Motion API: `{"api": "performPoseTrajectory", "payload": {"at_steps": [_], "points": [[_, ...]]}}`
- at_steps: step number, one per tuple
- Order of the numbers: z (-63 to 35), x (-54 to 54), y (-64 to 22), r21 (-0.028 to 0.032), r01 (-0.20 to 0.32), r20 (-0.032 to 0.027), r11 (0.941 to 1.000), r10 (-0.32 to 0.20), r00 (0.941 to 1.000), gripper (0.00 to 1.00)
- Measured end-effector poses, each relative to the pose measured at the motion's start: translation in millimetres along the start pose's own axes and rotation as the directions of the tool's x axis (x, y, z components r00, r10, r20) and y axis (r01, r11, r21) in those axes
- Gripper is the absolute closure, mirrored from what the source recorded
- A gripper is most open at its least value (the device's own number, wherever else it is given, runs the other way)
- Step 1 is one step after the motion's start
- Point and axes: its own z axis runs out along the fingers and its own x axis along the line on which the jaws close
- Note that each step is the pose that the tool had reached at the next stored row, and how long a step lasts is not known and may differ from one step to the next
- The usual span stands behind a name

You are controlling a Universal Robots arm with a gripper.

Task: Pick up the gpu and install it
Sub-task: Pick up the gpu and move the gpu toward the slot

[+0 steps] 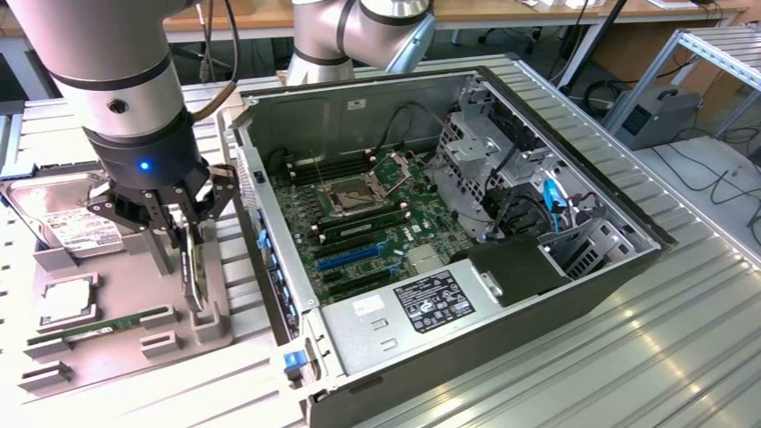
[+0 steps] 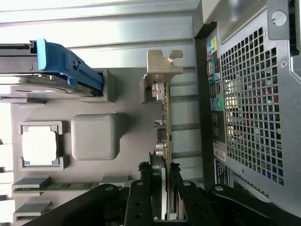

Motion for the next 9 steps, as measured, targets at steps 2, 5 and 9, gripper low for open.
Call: {"api": "performPoseTrajectory", "payload": {"at_steps": [2,5,9], "points": [[-0.5,0.0,0.0,0.0000,0.000,0.0000,1.0000,0.000,1.0000,0.73],[-1.2,0.0,0.1,-0.0001,0.000,0.0001,1.0000,0.000,1.0000,0.73],[-4.0,-0.1,0.1,0.0000,0.000,0.0000,1.0000,0.000,1.0000,0.73]]}}
